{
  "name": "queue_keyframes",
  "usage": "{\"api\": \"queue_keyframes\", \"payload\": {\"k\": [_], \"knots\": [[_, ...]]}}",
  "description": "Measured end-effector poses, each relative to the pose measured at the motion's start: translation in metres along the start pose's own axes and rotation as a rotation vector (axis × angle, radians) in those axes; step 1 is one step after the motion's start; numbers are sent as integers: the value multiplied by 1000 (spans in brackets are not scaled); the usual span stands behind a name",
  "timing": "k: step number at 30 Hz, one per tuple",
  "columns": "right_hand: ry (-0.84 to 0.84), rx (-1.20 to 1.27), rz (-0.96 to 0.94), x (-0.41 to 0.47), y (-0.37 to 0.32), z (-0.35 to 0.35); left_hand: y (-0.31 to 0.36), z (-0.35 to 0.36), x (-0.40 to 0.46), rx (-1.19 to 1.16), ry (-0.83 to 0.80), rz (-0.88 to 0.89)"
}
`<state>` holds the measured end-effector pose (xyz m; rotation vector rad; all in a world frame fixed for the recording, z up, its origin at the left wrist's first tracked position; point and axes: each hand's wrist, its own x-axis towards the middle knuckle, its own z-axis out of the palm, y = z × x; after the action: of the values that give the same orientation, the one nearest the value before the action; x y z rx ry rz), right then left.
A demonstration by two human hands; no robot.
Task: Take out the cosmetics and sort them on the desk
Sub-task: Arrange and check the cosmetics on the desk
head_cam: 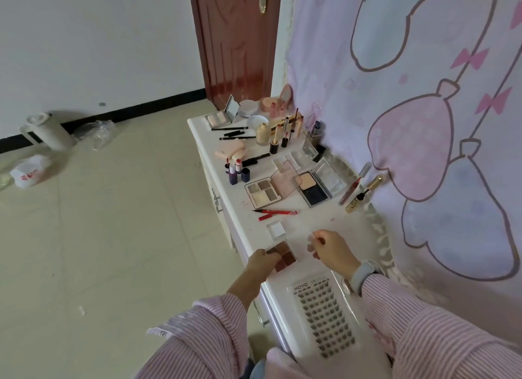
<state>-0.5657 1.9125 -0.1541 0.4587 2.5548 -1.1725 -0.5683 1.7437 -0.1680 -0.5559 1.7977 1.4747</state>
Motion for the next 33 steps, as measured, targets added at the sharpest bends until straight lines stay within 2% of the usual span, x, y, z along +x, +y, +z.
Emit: {"api": "queue_keyframes", "payload": {"k": [9, 16, 19, 22, 24, 28, 30, 33], "knots": [[6, -77, -2, 14, 5, 6, -1, 8, 11, 233, -6, 43], [35, -100, 6, 9, 8, -1, -4, 6, 12, 300, 8, 99], [69, -160, -25, -3, 21, -11, -13, 4, 7, 574, 86, 242], [92, -388, -142, -17, 44, -25, -30, 1, 3, 920, 142, 411], [19, -637, -165, -25, 59, -36, -40, 1, 1, 1048, 141, 443], [-169, -954, -32, -33, 78, -45, -53, 1, 0, 1173, 114, 423], [-258, -1008, -10, -36, 82, -44, -55, 0, 0, 1195, 92, 408], [-272, -1032, -48, -41, 82, -43, -53, -1, 0, 1208, 70, 392]]}}
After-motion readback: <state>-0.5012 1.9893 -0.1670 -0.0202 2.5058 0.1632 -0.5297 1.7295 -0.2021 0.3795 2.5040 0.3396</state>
